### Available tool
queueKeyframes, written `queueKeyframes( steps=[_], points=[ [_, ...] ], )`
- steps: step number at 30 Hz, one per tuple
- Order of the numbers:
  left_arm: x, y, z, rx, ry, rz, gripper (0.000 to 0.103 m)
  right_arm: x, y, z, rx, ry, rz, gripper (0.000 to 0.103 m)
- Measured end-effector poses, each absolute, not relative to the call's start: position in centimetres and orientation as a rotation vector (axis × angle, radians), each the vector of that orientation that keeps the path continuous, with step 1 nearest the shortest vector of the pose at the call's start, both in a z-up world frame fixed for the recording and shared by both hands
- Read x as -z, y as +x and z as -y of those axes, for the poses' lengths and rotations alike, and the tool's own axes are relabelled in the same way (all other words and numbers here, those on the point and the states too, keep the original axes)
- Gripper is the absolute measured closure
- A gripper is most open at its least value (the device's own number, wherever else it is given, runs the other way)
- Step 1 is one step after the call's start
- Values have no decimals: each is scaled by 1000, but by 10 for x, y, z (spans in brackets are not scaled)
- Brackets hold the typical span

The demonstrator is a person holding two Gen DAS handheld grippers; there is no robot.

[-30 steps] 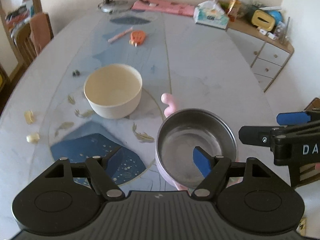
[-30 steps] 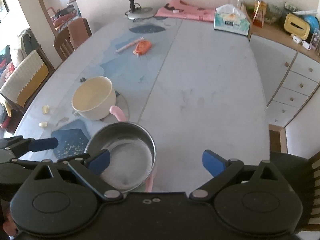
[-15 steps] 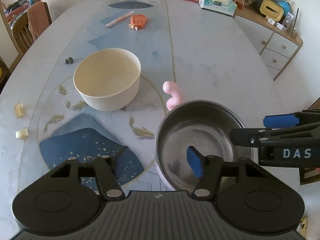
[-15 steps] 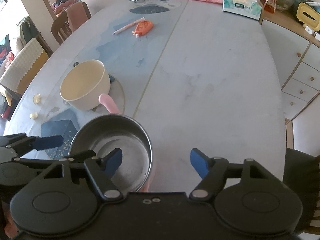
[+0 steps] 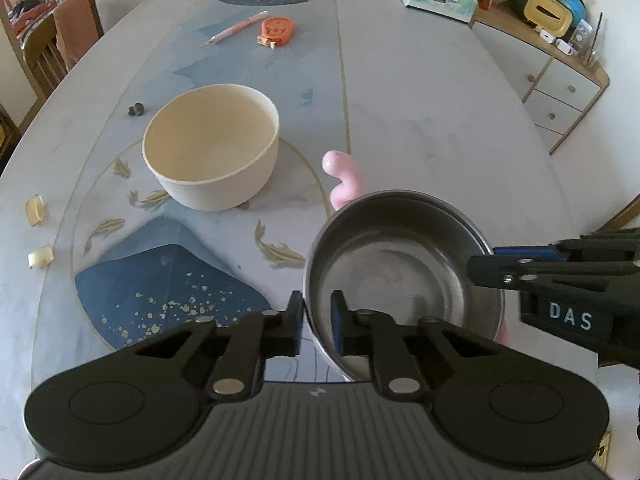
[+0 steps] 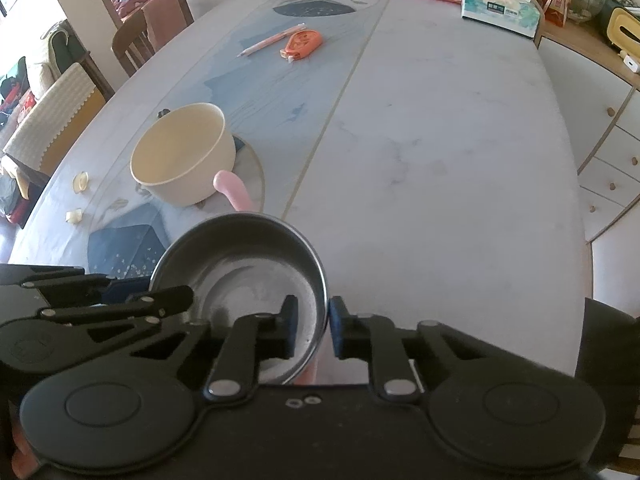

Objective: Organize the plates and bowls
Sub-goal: 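Lift the pink saucepan and carry it over the steel bowl with both tools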

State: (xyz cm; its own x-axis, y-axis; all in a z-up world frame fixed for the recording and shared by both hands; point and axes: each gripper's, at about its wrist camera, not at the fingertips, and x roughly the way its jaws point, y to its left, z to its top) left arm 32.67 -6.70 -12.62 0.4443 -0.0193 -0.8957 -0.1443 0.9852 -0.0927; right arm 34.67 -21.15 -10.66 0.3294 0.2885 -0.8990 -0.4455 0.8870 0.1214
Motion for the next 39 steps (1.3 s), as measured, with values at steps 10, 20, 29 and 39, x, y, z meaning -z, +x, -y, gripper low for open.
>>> queueKeyframes(
  steps=[10,20,29,39],
  points=[
    [124,318,68,-82,-174,-1117,98,104,337,214,-435,-145,-1147,99],
    [111,296,73,-38,-165,-1108,100,89,314,223,-388,-128,-1142,99],
    [100,282,84,11,-130,-1086,100,79,300,235,-338,-91,-1134,100],
    [79,270,93,64,-120,-1071,100,58,282,249,-307,-66,-1123,100]
  ],
)
